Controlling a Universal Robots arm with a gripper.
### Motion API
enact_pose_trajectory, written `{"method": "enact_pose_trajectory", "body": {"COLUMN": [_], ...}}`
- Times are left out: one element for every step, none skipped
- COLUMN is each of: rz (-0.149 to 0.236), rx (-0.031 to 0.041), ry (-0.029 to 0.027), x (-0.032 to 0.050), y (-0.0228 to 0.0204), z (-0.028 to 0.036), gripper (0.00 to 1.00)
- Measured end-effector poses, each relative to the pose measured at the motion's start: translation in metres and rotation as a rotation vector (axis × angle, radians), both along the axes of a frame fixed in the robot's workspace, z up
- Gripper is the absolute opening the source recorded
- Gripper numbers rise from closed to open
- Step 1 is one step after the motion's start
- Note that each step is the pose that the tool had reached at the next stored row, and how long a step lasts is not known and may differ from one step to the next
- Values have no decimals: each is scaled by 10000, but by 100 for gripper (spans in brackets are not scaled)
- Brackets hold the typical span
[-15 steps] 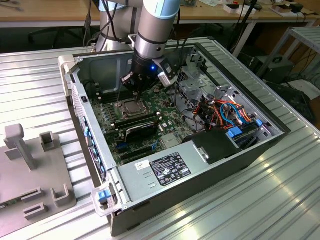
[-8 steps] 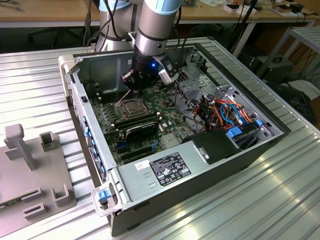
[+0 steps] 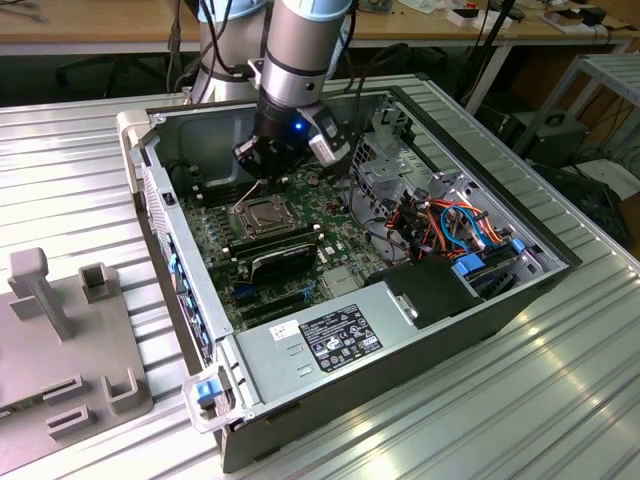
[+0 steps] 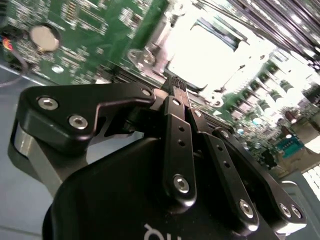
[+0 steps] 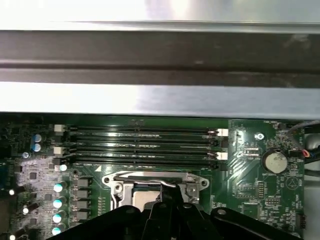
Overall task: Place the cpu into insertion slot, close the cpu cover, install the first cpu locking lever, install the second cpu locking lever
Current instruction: 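Install the first cpu locking lever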
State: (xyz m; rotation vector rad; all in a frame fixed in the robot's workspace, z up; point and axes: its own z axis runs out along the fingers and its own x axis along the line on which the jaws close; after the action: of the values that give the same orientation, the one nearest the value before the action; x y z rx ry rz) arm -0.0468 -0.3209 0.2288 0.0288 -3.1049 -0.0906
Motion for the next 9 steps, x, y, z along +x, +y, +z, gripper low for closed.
{"method": "enact_pose_trajectory", "body": {"rz": [2,2,1,0,0,1,1,4,2], "rx": [1,-1,-1,0,0,1,2,1,-1], "ry": [-2,-3,-5,-8,-11,-14,-15,-16,-14], "x": [-42,-65,-86,-99,-111,-115,-114,-111,-99], "y": [0,0,0,0,0,0,0,0,0], "z": [1,6,16,31,52,61,60,60,54], "gripper": [11,11,11,11,11,11,11,11,11]}}
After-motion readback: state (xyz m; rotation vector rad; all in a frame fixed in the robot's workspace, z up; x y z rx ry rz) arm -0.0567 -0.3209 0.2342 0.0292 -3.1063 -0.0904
